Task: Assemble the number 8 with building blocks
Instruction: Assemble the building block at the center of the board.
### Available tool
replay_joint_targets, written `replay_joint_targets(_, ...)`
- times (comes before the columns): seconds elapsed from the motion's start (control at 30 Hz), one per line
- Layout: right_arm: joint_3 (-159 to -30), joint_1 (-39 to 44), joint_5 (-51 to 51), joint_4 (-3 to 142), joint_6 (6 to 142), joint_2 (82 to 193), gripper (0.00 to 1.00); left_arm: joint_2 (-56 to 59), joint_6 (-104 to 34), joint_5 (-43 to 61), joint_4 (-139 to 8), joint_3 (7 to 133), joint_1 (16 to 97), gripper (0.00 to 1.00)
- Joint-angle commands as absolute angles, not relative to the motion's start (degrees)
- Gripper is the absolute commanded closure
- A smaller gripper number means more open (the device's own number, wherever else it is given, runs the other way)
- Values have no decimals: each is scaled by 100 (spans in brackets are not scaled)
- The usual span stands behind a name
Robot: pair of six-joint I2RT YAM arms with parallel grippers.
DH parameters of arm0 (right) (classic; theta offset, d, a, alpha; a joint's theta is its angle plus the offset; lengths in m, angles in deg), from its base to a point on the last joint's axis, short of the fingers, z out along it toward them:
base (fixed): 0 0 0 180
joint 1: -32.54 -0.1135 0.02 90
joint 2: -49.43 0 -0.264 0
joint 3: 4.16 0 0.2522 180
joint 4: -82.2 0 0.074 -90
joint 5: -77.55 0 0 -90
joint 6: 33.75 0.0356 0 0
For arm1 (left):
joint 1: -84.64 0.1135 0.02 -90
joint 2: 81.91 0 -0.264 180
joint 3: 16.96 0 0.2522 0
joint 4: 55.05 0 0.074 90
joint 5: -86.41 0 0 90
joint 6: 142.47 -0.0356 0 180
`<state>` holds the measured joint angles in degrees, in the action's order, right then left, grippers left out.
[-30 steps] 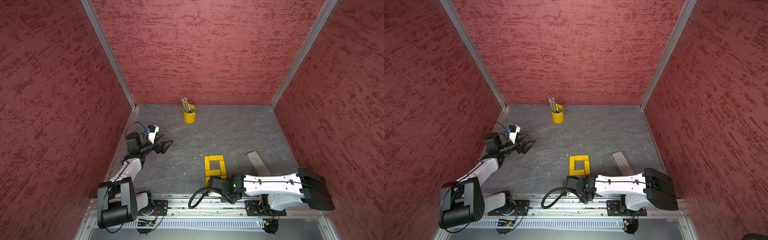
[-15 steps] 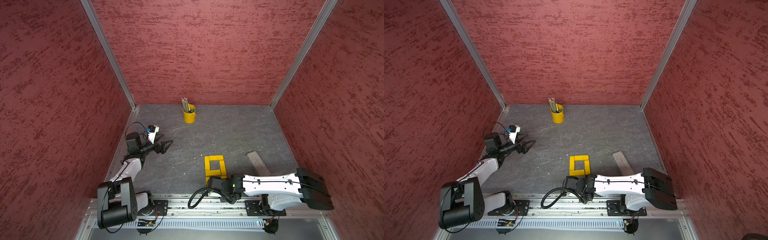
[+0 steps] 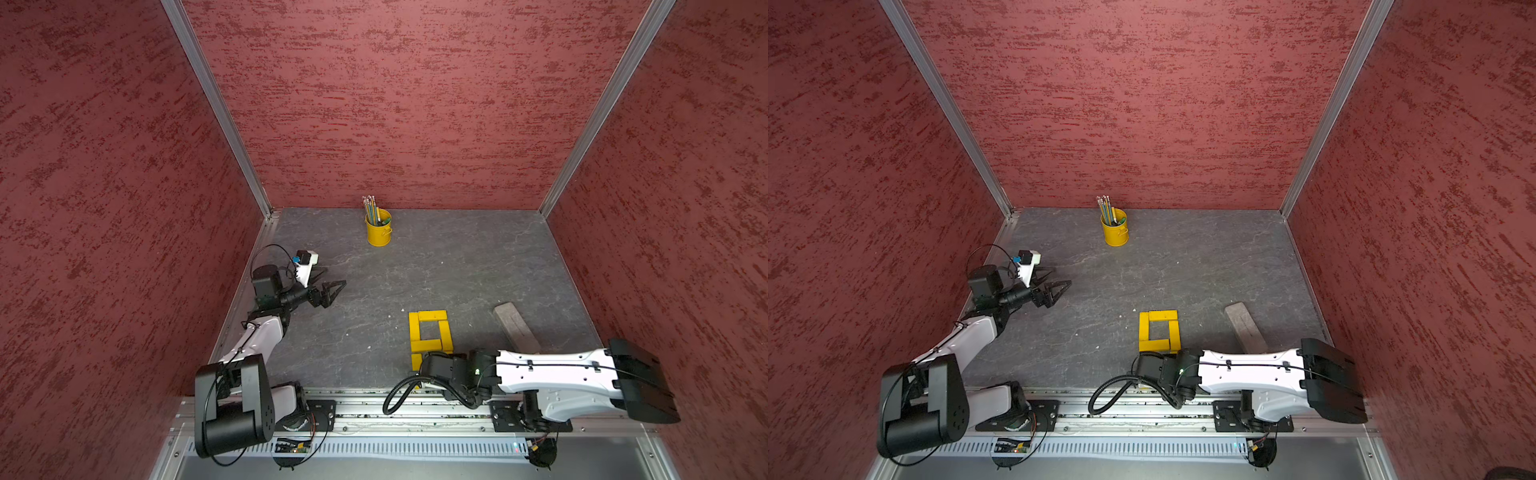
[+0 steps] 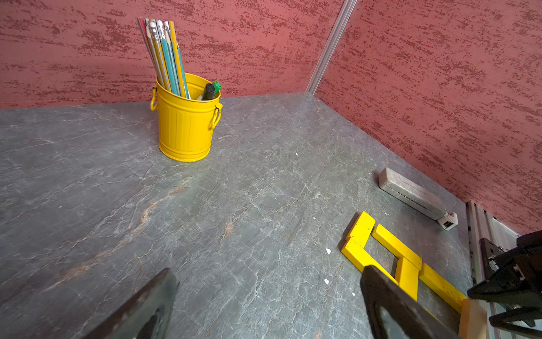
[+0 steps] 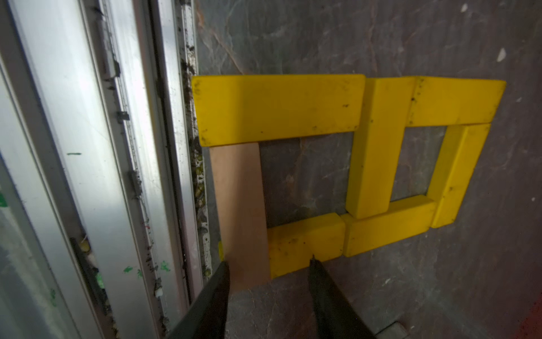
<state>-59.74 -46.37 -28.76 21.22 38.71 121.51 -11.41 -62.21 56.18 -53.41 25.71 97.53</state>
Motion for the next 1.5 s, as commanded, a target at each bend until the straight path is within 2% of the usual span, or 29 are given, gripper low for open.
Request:
replay_joint_targets(0.0, -5958, -4606, -3254, 1923, 4176, 11790, 50, -1159, -6184, 5724, -5193, 2646, 9791, 0)
replay_joint_targets(0.7, -5829, -4523, -3621, 1710, 4467, 11965, 46, -1098, -6129, 5776, -5095, 2639, 9791, 0)
replay_joint_targets(0.87, -6545, -4144, -3730, 1706, 4871, 12240, 45, -1107, -6133, 5793, -5088, 2628, 9791, 0)
replay_joint_targets(1.07, -8157, -3551, -4057, 1141, 5285, 12575, 47, -1122, -6136, 5769, -5088, 2622, 9790, 0)
replay_joint_targets(1.2, -10001, -2902, -4228, 320, 6070, 13211, 45, -1107, -6152, 5741, -5086, 2631, 9791, 0)
replay_joint_targets(1.33, -11313, -2519, -3602, -544, 8127, 13896, 44, -1139, -6153, 5742, -5110, 2634, 9799, 1)
replay_joint_targets(1.4, -10692, -2575, -3046, -335, 9274, 13609, 50, -1175, -6147, 5725, -5116, 2624, 9800, 0)
replay_joint_targets(1.47, -9327, -2703, -2536, 325, 10363, 12852, 53, -1179, -6136, 5721, -5054, 2592, 9795, 0)
